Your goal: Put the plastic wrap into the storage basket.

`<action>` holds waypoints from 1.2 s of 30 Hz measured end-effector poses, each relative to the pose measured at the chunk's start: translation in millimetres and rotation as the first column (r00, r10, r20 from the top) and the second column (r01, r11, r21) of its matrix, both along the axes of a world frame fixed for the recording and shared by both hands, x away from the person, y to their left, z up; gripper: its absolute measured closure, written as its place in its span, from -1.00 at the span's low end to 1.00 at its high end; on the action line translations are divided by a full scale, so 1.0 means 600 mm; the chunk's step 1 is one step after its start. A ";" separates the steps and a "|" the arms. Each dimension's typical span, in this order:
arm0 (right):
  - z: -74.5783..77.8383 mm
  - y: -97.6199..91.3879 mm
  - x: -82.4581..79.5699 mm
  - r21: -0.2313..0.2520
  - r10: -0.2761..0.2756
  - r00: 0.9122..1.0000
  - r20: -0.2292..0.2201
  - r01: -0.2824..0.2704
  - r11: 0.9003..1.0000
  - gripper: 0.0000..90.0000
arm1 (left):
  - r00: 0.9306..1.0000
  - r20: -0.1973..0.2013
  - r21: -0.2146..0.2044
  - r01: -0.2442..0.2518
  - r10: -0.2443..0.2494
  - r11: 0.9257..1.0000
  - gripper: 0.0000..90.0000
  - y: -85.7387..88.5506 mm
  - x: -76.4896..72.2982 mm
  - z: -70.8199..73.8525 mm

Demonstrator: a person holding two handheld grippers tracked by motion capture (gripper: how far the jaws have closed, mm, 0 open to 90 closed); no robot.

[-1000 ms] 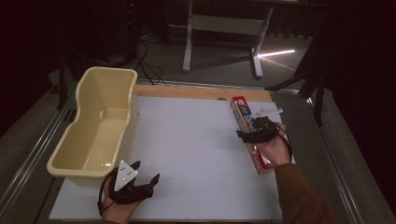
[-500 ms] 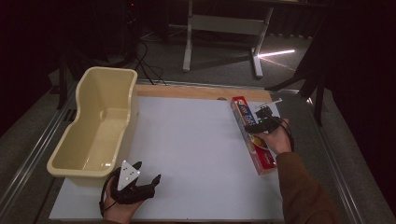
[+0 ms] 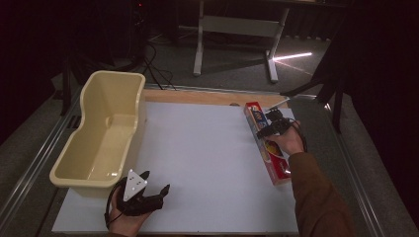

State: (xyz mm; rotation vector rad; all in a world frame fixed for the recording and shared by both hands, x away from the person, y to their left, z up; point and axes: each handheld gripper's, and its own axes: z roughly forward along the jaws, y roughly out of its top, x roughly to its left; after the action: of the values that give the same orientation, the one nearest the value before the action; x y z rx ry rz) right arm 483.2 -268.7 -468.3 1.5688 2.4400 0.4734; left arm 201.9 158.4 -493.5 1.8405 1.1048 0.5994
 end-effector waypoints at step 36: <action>-0.017 0.006 0.017 0.038 -0.143 0.941 -0.306 0.162 0.986 -0.09 | 1.000 -0.012 -0.017 -0.001 0.001 1.000 -0.52 0.002 0.000 -0.001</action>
State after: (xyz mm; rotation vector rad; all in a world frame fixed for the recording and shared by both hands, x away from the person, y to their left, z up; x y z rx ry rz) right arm 493.3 -265.0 -478.5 1.9695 2.5081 0.3031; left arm 202.0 159.6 -493.8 1.8308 1.1156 0.5787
